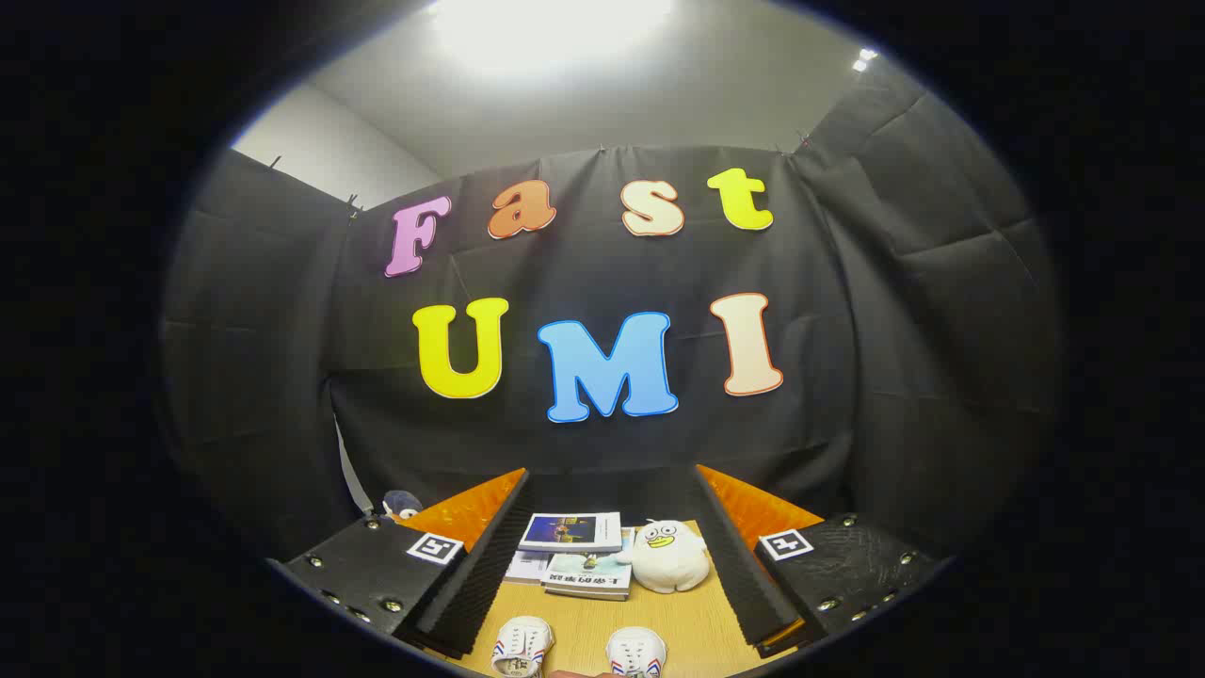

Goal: Open the storage box then place both shoes into the box .Put the left shoe in first, then the right shoe, with the right side of both shoes facing outward in a uniform manner.

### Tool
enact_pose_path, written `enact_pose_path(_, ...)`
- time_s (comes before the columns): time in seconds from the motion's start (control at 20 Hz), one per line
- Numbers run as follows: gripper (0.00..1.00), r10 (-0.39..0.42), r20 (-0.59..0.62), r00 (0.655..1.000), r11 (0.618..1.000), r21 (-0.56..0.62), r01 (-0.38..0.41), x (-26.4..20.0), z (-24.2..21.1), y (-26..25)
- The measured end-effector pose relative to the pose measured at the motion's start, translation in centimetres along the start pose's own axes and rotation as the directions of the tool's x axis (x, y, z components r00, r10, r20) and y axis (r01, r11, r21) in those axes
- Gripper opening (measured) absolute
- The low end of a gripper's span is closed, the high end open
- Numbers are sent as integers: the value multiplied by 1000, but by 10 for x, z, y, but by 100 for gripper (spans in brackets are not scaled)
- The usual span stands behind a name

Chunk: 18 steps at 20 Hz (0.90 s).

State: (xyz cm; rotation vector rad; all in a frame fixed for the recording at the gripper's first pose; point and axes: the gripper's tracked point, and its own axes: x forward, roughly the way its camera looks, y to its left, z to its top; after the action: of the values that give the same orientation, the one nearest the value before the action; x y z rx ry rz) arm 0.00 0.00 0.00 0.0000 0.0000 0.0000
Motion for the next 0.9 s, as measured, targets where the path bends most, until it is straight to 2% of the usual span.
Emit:
enact_pose_path(0.55, 99, -28, 9, 1000, 999, -42, 28, -11, -11, 19)
enact_pose_path(0.9, 99, 53, -31, 998, 998, -14, -54, 4, -27, 28)
